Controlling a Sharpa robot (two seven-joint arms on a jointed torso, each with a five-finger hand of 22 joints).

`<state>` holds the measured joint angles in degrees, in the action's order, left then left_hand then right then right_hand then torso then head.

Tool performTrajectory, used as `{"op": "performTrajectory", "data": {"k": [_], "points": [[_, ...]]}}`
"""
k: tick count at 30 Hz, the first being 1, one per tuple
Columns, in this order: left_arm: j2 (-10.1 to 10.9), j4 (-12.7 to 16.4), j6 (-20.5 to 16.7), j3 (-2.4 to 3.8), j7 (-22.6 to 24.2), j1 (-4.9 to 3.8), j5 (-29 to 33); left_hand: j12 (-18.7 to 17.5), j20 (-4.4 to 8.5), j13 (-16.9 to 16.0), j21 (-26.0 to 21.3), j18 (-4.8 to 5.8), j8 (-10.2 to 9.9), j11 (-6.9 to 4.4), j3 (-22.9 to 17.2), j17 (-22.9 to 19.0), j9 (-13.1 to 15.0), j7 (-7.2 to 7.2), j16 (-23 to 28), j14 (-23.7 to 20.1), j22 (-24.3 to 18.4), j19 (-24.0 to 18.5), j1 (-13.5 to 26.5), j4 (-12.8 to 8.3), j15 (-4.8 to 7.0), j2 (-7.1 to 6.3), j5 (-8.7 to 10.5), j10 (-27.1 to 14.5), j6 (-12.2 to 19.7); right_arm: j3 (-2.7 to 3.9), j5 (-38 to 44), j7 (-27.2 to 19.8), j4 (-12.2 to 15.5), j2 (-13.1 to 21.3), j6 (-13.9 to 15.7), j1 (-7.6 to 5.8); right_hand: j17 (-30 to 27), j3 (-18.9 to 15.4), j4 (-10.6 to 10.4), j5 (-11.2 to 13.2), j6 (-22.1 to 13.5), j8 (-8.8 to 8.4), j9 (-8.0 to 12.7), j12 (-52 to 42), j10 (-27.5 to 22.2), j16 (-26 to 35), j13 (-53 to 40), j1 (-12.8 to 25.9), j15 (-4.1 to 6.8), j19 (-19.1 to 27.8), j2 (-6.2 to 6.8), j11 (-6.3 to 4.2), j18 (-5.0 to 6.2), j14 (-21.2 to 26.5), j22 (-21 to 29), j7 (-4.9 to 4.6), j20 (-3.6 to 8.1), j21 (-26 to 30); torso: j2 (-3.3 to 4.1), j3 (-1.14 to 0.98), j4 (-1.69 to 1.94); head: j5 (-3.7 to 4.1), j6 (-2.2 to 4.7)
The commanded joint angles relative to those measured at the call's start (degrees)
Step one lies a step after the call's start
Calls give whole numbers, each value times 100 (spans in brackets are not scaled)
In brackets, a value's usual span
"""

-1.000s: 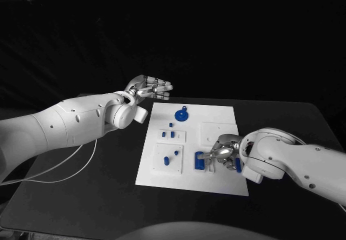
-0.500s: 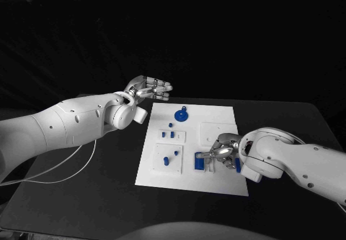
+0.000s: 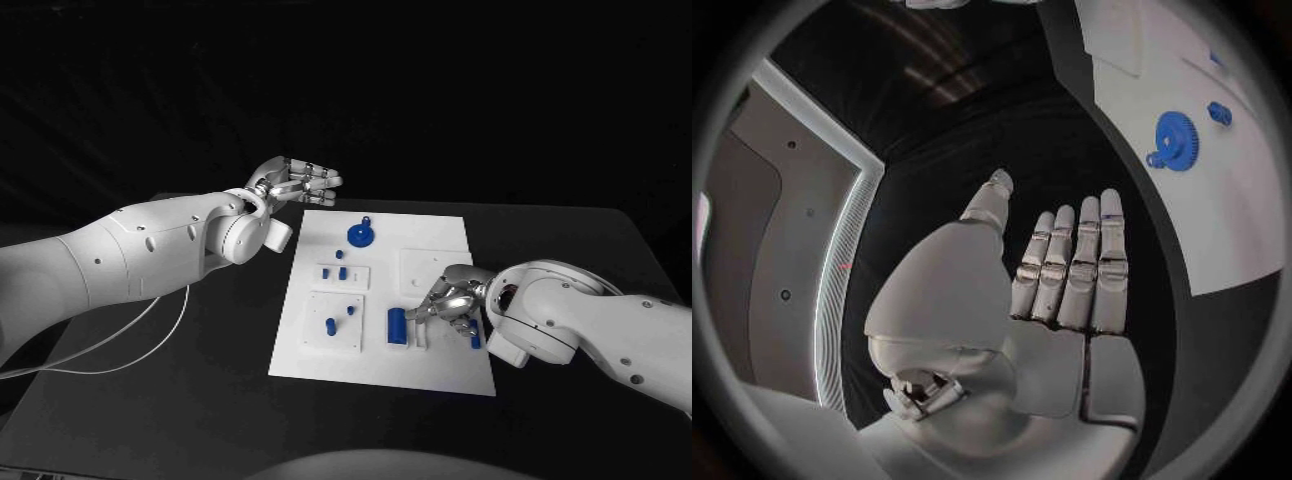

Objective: Assemble the parts on the task board

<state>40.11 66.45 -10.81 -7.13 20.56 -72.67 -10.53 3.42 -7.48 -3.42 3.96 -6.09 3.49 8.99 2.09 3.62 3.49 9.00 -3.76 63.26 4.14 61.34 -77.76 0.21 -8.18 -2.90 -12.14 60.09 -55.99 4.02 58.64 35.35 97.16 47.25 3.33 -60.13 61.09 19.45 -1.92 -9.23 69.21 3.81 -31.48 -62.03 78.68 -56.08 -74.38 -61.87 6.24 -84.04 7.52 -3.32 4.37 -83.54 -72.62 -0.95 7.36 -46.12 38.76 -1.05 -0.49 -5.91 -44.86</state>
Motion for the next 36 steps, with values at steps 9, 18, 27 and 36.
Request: {"op": "performTrajectory", "data": {"k": [9,18,27,36], "points": [[51,57,-31,3,133,-2,1,-5,2,6,45,40,19,-24,30,5,7,-2,15,64,11,63,-2,-27,20,80,10,39,-50,169,-86,-767,7,648,-123,4,-3,-259,293,-236,-79,-13,-59,-135,66,-16,-104,-77,18,-317,-145,6,6,-3,11,0,28,-67,-17,1,-16,124,89],[17,40,-35,-7,145,3,2,-6,8,7,45,43,16,-34,48,5,6,-15,16,71,10,71,0,-41,25,90,18,76,-25,299,13,-150,-48,1103,-906,1,157,-207,102,-208,-164,-13,-576,-422,164,-173,-383,-99,12,-315,-18,8,6,2,-79,2,23,-201,-40,9,-19,329,125],[15,31,-32,-27,173,15,2,-5,9,6,44,45,19,-45,56,5,7,-36,17,66,10,71,-1,-48,25,102,24,96,-42,272,435,124,-97,1244,-1166,9,134,-82,139,-168,-220,-20,-598,-311,126,-118,-326,-100,4,-312,-8,17,7,2,-62,-13,16,-133,-44,14,-23,339,109],[34,46,-48,-30,200,17,2,-6,4,7,36,53,19,-45,80,4,8,-30,17,48,7,53,18,-49,21,102,63,103,-58,177,803,197,-106,1143,-1126,110,147,8,81,10,-178,-13,-467,-292,128,-96,-314,1,-1,-316,61,19,11,-4,-65,-16,9,-88,-33,16,-6,343,79]]}}
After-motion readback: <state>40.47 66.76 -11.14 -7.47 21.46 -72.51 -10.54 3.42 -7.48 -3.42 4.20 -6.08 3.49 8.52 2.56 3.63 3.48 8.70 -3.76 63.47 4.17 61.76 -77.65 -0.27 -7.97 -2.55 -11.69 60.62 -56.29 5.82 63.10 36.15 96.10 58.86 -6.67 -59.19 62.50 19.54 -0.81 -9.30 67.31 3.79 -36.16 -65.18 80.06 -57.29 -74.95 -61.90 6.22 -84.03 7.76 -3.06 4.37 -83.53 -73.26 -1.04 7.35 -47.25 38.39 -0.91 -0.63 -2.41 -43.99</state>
